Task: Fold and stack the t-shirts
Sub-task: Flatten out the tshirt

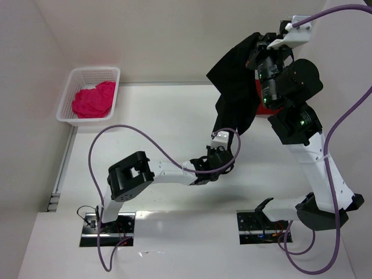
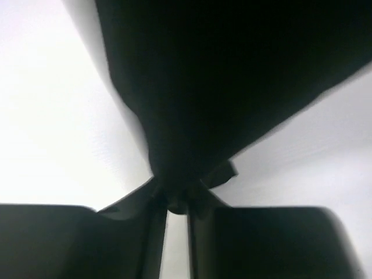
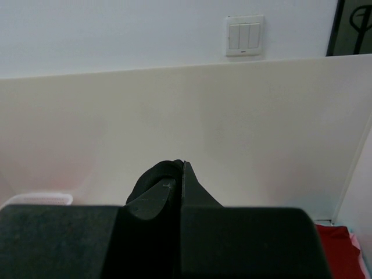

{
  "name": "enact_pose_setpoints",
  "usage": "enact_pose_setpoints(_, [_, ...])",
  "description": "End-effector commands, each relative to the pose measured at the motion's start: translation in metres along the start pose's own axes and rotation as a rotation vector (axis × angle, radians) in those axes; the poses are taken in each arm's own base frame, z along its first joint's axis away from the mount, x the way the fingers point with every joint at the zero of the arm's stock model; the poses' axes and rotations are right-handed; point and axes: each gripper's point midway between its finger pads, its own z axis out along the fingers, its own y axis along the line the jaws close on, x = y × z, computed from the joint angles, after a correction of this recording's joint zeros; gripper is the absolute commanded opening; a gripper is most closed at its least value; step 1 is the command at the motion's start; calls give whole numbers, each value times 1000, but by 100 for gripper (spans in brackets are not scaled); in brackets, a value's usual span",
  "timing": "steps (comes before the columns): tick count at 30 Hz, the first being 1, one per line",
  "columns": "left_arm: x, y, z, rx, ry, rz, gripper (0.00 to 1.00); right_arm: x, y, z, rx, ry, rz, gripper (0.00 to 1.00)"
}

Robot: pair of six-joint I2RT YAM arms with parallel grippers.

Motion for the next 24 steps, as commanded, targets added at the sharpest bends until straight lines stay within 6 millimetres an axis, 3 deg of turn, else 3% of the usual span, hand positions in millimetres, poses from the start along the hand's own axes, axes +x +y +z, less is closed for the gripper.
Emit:
enact_pose_setpoints(1, [-37, 15, -27, -7, -51, -86, 13, -28, -19, -8, 61, -87, 14, 0])
enact_pose_setpoints(2, [-40, 15, -36, 31, -46, -86, 7, -29, -20, -8, 71, -97, 22, 0])
enact_pose_setpoints(3, [-67, 16, -55, 73, -75, -142, 0, -33, -26, -11, 88, -103, 19, 0])
enact_pose_setpoints(5, [-59, 40, -68, 70, -50, -152, 0, -32, -28, -13, 100, -108, 24, 0])
enact_pose_setpoints(9, [-95, 73, -104, 21, -81, -169, 0, -29, -32, -16, 110, -105, 24, 0])
enact_pose_setpoints(11, [-115, 72, -116, 56, -103, -115, 0, -15, -30, -16, 106, -80, 19, 0])
enact_pose_setpoints(13, [-150, 69, -135, 131, -128, -56, 0, 5, -29, -14, 118, -47, -1, 0])
enact_pose_setpoints(16, [-191, 83, -166, 167, -162, -41, 0, 22, -33, -14, 142, -19, -1, 0])
enact_pose_setpoints(20, [-231, 119, -210, 166, -237, -101, 0, 30, -46, -18, 185, -17, 16, 0])
enact_pose_setpoints(24, [-267, 173, -267, 157, -341, -218, 1, 32, -54, -16, 216, -22, 20, 0])
